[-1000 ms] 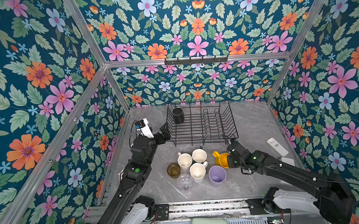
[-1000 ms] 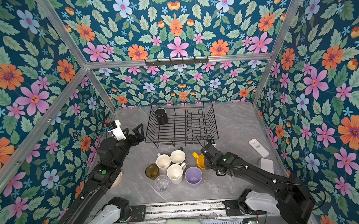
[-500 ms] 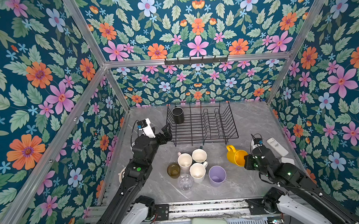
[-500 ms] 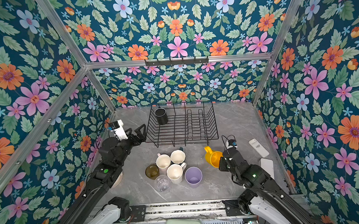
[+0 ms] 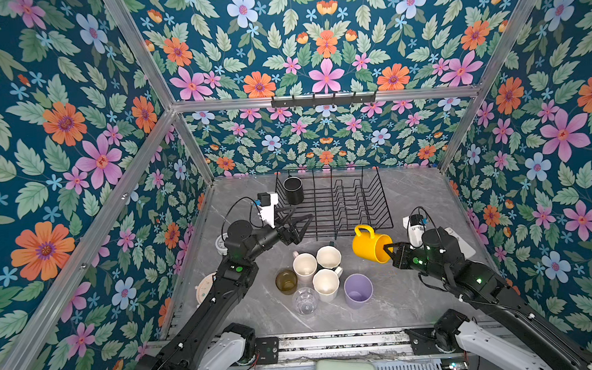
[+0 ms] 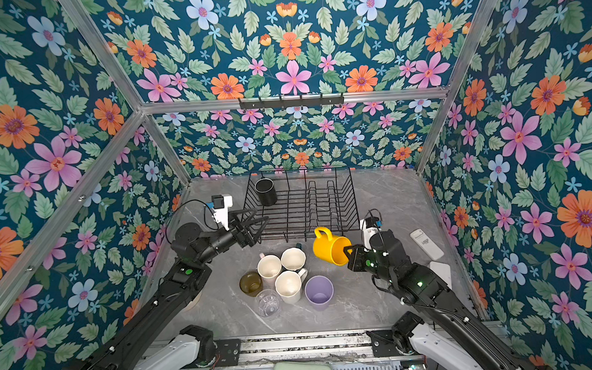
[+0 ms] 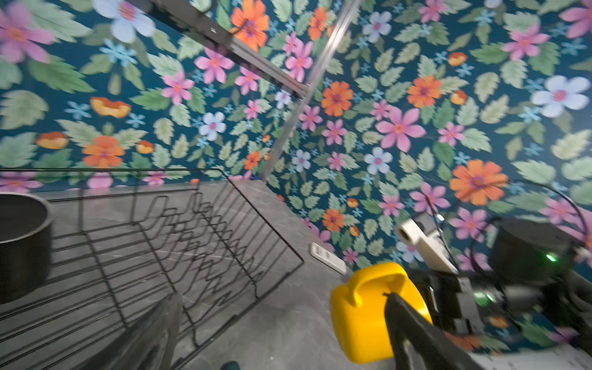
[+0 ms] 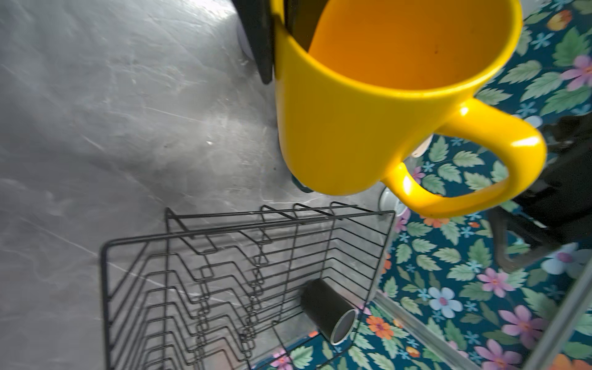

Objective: Load the cups into the dish rack
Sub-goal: 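Hand the yellow mug from the right gripper to the left gripper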

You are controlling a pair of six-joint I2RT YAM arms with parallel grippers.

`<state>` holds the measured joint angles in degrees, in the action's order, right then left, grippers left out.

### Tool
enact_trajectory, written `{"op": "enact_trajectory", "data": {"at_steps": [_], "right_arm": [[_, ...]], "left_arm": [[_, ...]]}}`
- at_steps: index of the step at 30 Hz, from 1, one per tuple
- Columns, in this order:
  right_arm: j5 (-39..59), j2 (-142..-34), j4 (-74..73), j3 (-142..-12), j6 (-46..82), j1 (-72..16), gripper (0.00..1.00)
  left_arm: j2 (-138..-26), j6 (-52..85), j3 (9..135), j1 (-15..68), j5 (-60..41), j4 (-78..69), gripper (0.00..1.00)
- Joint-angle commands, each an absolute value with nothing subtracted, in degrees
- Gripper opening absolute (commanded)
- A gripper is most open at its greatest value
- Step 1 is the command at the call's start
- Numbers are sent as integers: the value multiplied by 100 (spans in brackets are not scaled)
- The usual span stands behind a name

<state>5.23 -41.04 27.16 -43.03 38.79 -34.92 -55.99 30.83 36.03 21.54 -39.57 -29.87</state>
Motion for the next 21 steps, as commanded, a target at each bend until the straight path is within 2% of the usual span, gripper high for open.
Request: {"op": "enact_trajectory", "data": {"at_steps": [1, 7, 16, 21], "right_arm": [[1251, -4247, 1630, -4431, 4040, -3452, 0], [2159, -4471, 875, -4447, 4342, -3198, 0], [3553, -5088, -379, -4627, 4730, -3050, 0], [3944, -5389, -823, -4728, 4883, -3050, 0]], "left_arm": [[-5680, 3454, 3491, 2161, -5299, -4146, 100], [-5680, 3691, 3307, 2163, -5827, -4784, 100], [-5724, 3699, 3270, 2169, -6088, -4843, 100], [-5760, 3762, 3261, 2166, -6194, -4933, 100]]}}
